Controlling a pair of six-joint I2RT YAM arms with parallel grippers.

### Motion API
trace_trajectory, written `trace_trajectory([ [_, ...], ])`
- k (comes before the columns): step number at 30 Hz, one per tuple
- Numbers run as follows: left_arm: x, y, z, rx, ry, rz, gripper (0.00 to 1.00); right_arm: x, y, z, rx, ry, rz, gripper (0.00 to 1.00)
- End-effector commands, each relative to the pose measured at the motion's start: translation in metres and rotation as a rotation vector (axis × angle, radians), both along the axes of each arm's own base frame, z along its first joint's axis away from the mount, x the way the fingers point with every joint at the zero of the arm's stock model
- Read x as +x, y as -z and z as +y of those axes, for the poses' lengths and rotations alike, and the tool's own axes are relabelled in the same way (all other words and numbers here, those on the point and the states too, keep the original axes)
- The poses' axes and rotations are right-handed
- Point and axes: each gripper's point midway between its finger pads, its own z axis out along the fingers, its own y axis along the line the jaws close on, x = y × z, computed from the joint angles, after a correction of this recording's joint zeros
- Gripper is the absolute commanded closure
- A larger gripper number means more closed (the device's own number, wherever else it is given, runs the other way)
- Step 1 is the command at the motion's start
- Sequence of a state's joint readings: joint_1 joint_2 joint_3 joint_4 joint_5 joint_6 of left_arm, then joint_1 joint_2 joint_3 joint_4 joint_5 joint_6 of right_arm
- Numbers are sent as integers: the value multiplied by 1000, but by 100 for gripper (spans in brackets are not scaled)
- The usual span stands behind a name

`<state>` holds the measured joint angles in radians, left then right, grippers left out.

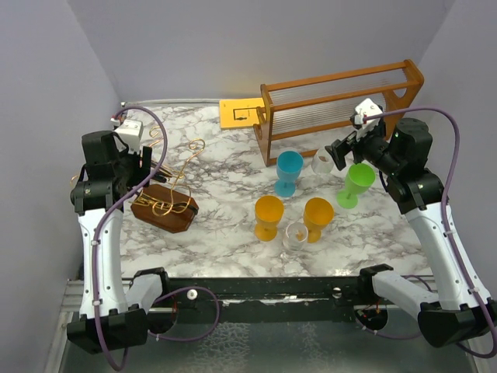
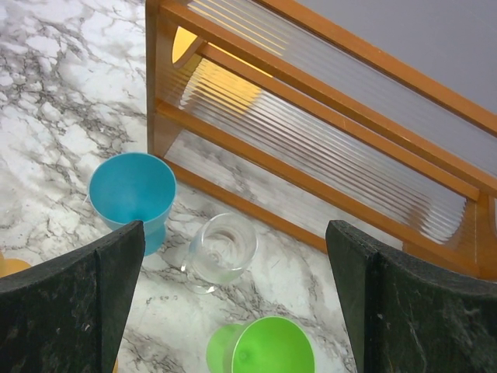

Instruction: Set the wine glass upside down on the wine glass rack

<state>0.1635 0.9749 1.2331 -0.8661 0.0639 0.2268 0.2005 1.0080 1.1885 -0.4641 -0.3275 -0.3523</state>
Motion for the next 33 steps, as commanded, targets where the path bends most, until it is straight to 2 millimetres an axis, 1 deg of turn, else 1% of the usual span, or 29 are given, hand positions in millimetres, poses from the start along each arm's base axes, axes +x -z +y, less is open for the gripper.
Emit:
trace_trajectory([
  [1,19,-21,-10,-28,67,-89,32,-3,-8,4,18,-27,-3,1],
  [8,34,-17,-16,-48,113,-103,34,-3,-2,5,15,-35,10,1],
  [13,37,-17,-28,-84,163,-152,37,-3,1,7,16,-45,18,1],
  [16,39,-14,-35,-114,192,-177,40,-3,2,8,19,-54,24,0],
  [22,47,-10,-41,-153,208,-206,45,-3,3,9,22,-60,31,1],
  [28,50,-12,-54,-221,245,-241,46,-3,6,10,19,-63,35,1],
  [33,50,-4,-62,-275,263,-241,46,-4,6,11,21,-69,37,1],
])
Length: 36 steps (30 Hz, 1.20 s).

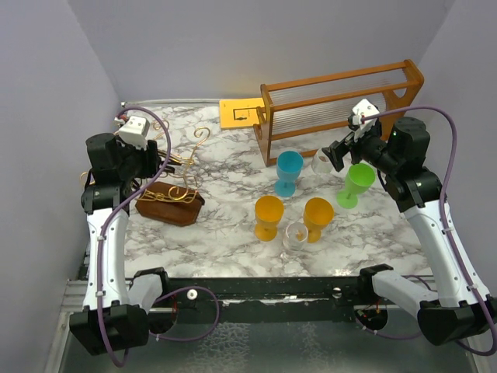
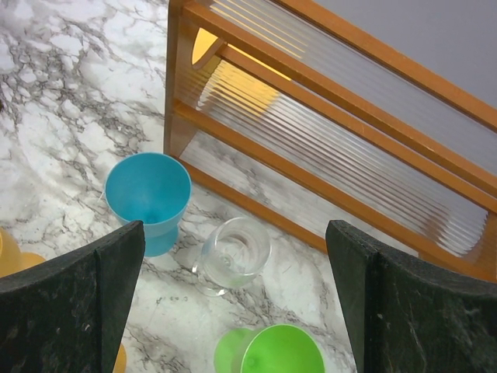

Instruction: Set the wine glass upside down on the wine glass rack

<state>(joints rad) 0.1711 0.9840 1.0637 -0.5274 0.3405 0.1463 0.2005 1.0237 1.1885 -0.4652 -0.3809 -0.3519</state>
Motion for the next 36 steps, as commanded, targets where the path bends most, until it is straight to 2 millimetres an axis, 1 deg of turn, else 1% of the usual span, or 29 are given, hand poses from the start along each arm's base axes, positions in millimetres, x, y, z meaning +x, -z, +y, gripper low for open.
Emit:
trace_trajectory([
  [1,3,-9,-23,-96,86,-65,46,-3,2,2,11,-18,19,1],
  [6,-5,-3,-31,-131,113,-77,46,-4,3,2,12,-21,20,1],
  [7,-6,-4,-34,-142,121,-94,46,-3,3,3,12,-22,22,1],
  [12,-13,2,-49,-217,173,-110,47,-2,5,4,12,-30,28,1],
  [16,-15,6,-55,-255,192,-121,47,-2,5,5,13,-36,32,1],
  [22,-16,16,-64,-287,234,-123,47,-1,7,6,13,-39,37,1],
  [30,-10,22,-77,-319,276,-130,49,2,9,7,11,-44,48,1],
  [36,4,24,-82,-317,275,-152,50,5,12,7,4,-39,56,1],
])
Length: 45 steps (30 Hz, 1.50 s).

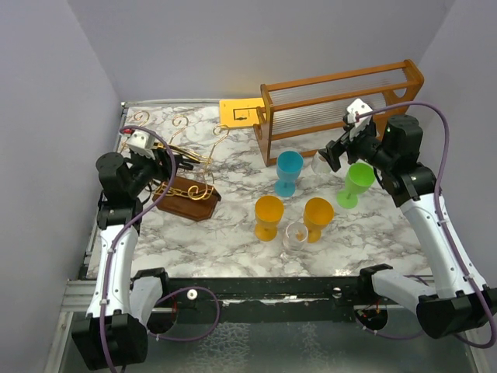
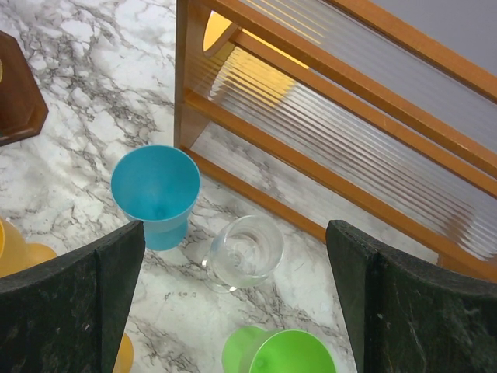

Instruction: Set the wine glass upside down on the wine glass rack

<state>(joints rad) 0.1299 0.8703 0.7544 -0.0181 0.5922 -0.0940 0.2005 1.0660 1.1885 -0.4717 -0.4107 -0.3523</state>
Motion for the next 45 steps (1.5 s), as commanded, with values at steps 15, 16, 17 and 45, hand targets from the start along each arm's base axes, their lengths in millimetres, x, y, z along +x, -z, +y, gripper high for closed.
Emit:
trace_trajectory([
  [15,35,42,-53,-40,63,27,53,7,2,0,-2,1,18,1],
  [16,37,43,-54,-35,62,20,52,7,2,0,-3,-1,17,1],
  [17,38,44,-57,-28,66,15,52,6,2,0,-3,-2,16,1],
  [45,-5,25,-33,346,112,56,6,-22,45,22,-108,-264,98,1],
])
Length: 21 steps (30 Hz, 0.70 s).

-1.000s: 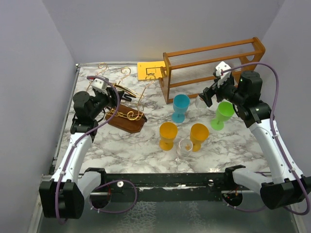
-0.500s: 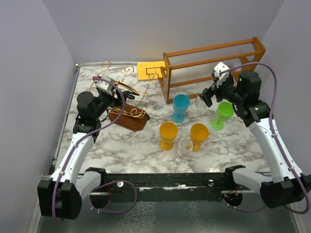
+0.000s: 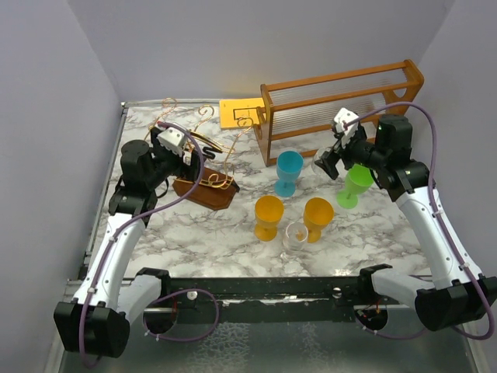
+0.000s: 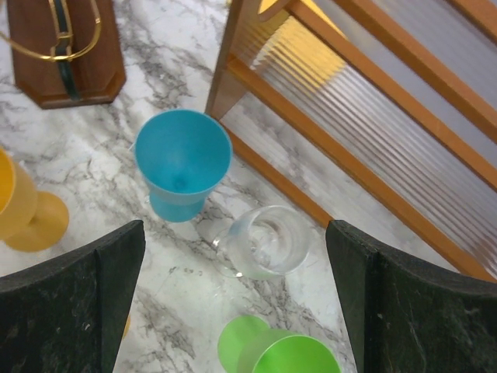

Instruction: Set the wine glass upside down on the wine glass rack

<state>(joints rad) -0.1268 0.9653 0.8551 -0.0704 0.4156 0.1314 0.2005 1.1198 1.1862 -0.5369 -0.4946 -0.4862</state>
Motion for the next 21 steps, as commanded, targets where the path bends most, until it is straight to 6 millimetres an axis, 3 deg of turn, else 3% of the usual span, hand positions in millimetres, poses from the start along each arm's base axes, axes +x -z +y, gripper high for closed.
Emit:
trace_trajectory([
  [1,-19,23,18,140,-35,99,6,-24,19,13,-23,-155,68,1],
  [12,-20,-46,70,311,-265,36,1,-74,48,-10,-201,-212,209,1],
  [16,-18,-63,79,339,-312,25,1,-84,68,-17,-243,-216,300,10],
  [21,-13,-77,82,346,-328,9,1,-80,86,-19,-261,-191,363,21],
])
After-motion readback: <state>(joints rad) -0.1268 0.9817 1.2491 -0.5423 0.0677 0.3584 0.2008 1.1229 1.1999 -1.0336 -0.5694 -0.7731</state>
